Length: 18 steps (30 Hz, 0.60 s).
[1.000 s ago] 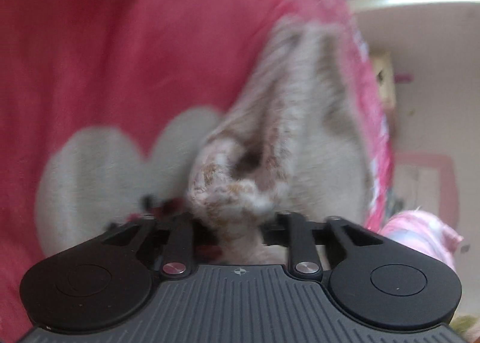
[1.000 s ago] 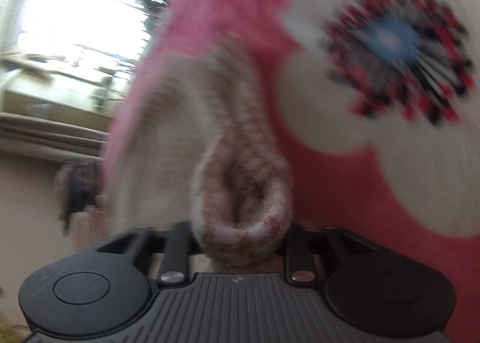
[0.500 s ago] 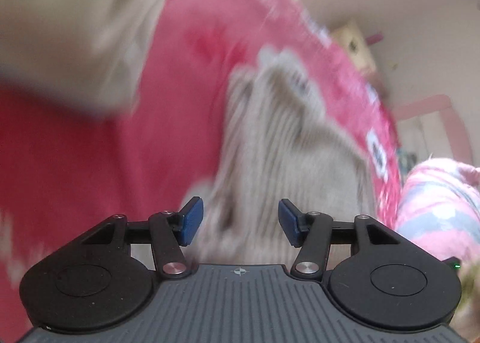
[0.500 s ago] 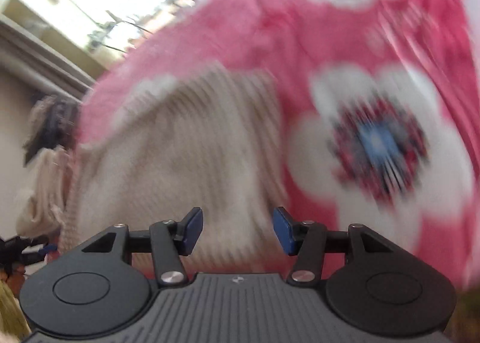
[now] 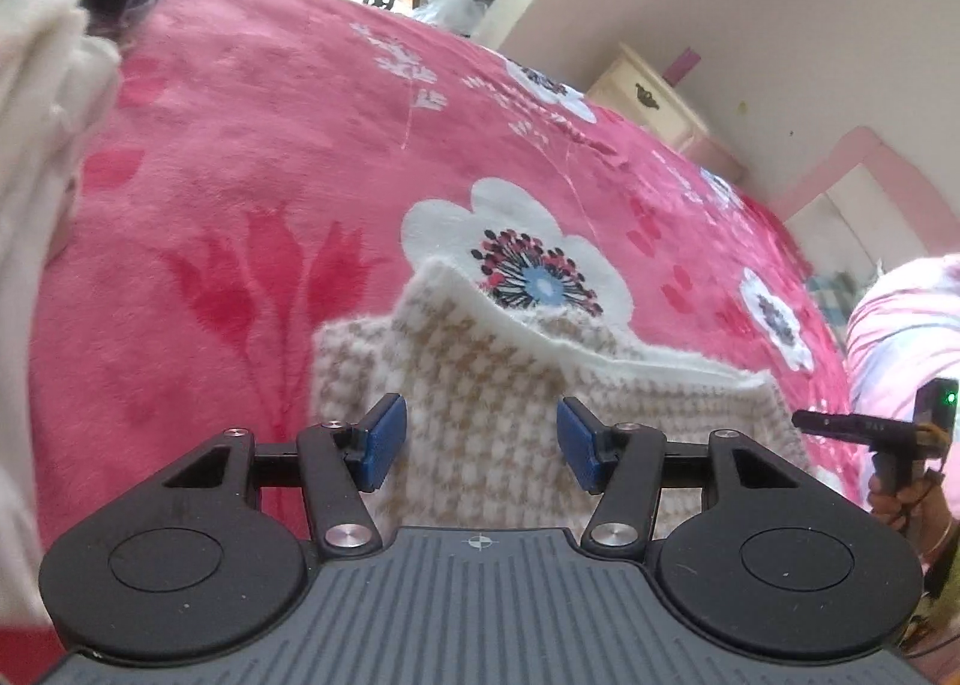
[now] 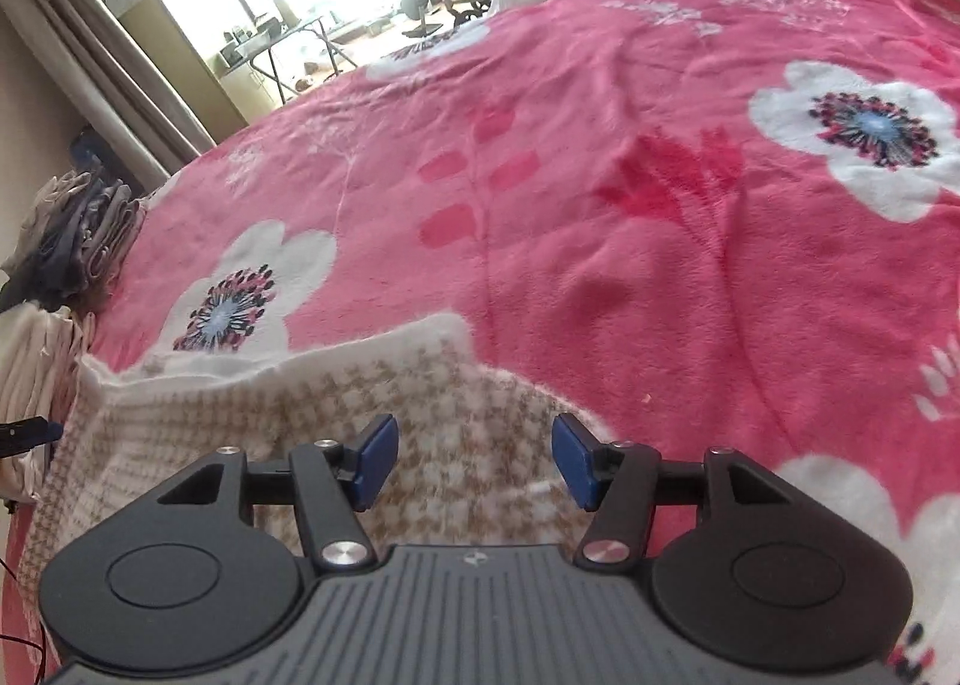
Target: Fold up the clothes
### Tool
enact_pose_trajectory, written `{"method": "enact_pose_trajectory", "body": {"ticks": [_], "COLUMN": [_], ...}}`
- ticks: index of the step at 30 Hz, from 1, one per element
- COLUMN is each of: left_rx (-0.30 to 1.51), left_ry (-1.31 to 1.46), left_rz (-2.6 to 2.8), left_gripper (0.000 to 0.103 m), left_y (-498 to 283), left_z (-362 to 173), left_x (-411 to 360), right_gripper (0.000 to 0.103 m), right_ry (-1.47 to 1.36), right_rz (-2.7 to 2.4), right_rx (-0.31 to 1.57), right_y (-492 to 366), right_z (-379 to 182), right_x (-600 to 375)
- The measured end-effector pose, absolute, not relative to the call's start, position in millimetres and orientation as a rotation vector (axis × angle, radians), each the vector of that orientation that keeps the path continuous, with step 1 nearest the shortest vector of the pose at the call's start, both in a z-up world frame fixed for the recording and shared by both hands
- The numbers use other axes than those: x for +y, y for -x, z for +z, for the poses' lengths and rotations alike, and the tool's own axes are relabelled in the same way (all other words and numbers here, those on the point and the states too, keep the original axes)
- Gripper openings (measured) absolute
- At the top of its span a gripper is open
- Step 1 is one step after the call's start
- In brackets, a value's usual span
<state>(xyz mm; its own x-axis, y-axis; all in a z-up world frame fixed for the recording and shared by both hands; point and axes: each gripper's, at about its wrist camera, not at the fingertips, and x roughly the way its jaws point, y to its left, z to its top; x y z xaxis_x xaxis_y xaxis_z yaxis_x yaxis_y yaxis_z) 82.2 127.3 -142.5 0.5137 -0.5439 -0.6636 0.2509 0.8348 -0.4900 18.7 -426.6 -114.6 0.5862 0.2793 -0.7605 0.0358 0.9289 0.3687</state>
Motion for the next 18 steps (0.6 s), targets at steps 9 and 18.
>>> {"method": "enact_pose_trajectory", "body": {"ticks": [9,18], "left_rx": [0.851,0.776], "left_ry": [0.288,0.183], "left_rz": [-0.506,-0.485], "left_gripper": [0.055,0.059], "left_y": [-97.3,-104.0], "left_z": [-148.3,-144.9], "left_x": [112.4,102.0], "right_gripper": [0.047,0.054], "right_ry": [-0.443,-0.536], "right_rz": [0.225,0.197], "right_rx": [0.899,0.924], "right_y": [-24.2,-29.2], "right_z": [-120.4,-131.4], "right_x": [-421.9,-431.8]}}
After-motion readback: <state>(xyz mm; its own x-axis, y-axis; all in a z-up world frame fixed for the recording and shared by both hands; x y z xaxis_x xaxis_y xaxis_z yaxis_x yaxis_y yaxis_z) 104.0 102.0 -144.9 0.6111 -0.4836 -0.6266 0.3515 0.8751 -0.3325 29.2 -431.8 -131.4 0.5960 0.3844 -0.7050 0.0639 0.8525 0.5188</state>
